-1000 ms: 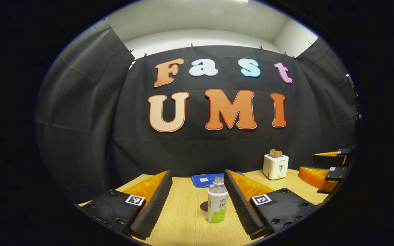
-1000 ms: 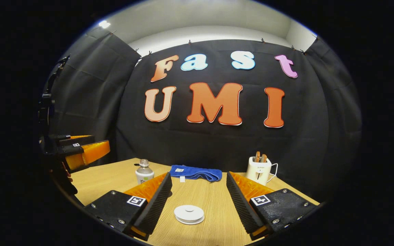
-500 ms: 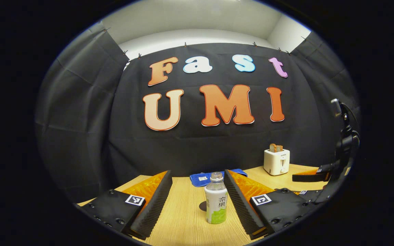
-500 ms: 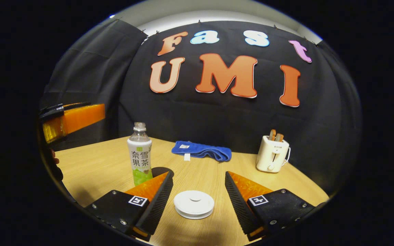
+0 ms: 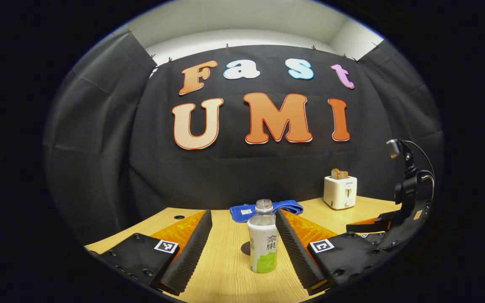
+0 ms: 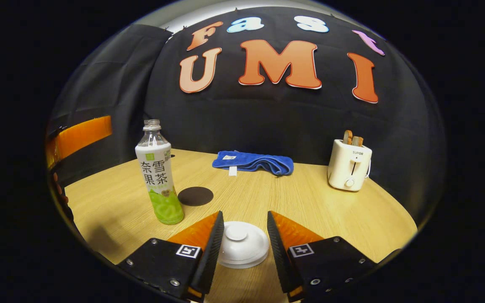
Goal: Open the teacup lid with one hand, grasp the water bottle and pour water into the teacup with the other hand; after pouring, place the water bottle on the coaster and then close the teacup lid.
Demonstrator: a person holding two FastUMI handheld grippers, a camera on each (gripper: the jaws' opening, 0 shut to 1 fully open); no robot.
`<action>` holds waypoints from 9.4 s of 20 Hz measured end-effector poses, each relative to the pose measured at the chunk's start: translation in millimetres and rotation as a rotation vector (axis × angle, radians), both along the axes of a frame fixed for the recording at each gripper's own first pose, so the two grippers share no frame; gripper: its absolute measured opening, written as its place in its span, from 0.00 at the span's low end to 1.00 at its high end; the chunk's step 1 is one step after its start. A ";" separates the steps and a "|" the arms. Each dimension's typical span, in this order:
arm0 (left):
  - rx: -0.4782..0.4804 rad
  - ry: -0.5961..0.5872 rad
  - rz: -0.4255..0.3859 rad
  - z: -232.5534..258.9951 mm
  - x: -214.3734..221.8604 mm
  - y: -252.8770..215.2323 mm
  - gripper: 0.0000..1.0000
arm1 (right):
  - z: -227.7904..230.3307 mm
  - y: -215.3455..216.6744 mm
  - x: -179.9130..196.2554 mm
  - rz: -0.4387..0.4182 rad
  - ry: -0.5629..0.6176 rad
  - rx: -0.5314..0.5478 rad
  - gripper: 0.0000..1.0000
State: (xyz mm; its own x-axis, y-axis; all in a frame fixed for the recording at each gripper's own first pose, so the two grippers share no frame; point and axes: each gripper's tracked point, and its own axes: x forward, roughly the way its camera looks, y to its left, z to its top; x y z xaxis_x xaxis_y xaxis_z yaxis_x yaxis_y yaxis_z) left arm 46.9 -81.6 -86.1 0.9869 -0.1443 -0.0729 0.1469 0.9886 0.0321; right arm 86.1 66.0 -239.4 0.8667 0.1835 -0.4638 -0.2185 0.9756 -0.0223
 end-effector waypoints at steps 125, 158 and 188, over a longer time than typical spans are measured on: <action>1.862 -0.433 -0.367 -36.8 80.1 -78.6 0.68 | 73.7 -134.0 -33.8 -0.151 -0.092 0.188 0.21; 2.157 -0.589 -0.415 -22.1 67.1 -117.2 0.69 | 66.1 -98.6 -35.5 -0.056 -0.056 0.181 0.21; 0.694 -0.213 -0.163 -33.9 96.7 -75.1 0.63 | 58.5 -109.9 -33.3 -0.096 -0.036 0.190 0.21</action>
State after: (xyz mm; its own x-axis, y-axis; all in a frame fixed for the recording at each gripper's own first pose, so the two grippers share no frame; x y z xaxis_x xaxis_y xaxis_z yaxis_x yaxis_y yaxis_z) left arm 143.6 -156.7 -120.0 0.9597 -0.2809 -0.0099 0.2110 0.6968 0.6855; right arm 52.8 -43.8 -180.9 0.8999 0.1804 -0.3971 -0.1268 0.9793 0.1575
